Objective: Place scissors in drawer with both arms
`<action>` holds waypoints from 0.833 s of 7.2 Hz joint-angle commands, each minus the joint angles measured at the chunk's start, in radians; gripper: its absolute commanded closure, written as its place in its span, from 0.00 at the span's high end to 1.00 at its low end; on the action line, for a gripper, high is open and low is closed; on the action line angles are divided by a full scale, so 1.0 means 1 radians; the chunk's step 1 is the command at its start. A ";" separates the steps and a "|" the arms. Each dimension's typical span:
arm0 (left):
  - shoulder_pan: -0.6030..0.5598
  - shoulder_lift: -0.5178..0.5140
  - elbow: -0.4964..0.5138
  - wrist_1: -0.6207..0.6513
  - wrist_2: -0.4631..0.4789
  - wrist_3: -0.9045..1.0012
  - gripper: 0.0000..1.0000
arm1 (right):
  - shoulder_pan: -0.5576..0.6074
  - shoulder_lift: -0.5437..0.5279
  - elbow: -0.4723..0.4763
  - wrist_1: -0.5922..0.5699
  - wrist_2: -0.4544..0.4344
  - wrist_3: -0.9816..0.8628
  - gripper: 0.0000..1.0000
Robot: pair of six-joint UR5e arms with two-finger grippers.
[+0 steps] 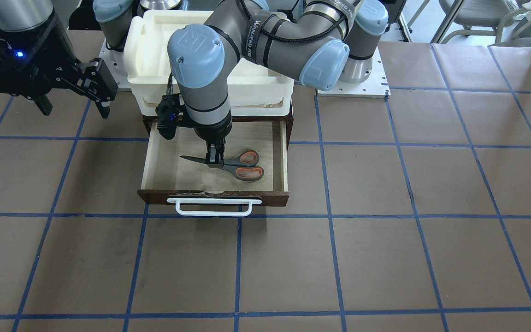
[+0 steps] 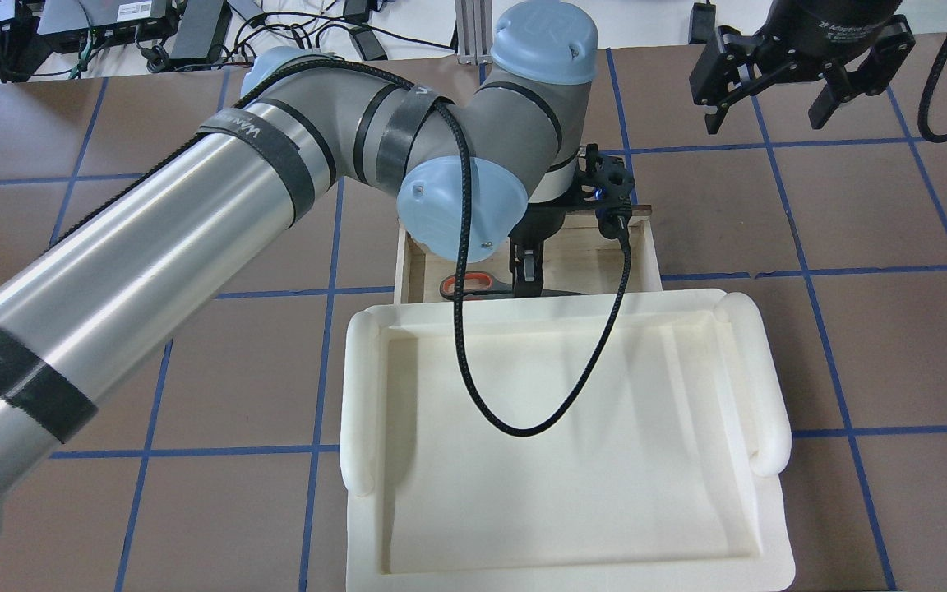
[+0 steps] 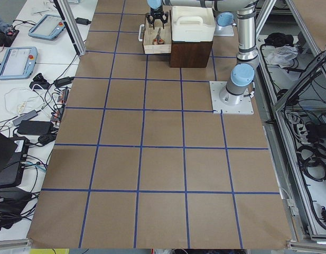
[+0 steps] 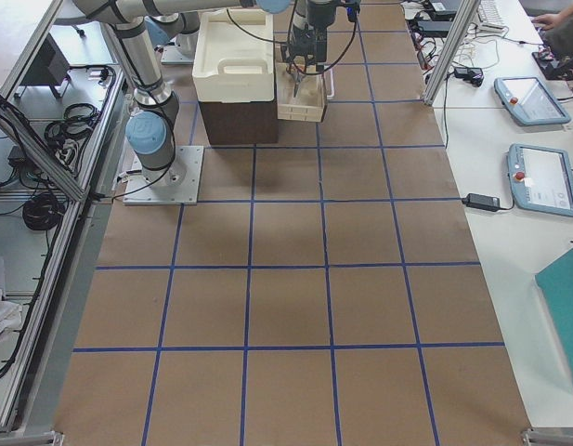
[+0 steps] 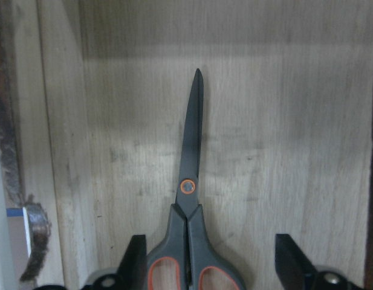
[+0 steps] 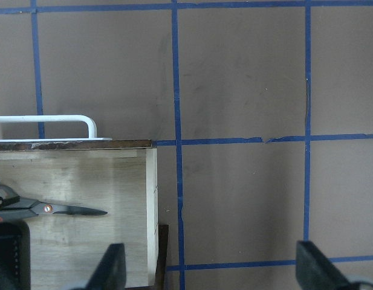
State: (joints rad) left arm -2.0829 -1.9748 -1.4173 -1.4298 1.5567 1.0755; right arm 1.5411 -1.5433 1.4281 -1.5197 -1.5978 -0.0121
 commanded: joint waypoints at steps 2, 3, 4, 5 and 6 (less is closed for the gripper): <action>0.001 0.007 0.000 0.000 0.000 0.000 1.00 | 0.001 0.000 0.002 0.004 0.005 0.000 1.00; 0.006 0.014 0.001 0.006 0.003 0.000 1.00 | 0.001 0.000 0.003 0.006 -0.005 -0.002 1.00; 0.029 0.034 0.006 0.008 0.002 -0.002 1.00 | 0.002 -0.001 0.003 0.006 -0.005 0.000 1.00; 0.079 0.053 0.011 0.011 0.002 -0.055 1.00 | 0.002 0.000 0.003 0.006 -0.005 0.000 1.00; 0.128 0.080 0.012 0.038 0.003 -0.150 1.00 | 0.002 -0.001 0.003 0.006 -0.007 0.000 1.00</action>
State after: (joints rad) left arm -2.0095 -1.9233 -1.4082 -1.4132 1.5589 1.0126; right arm 1.5429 -1.5441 1.4311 -1.5141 -1.6030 -0.0123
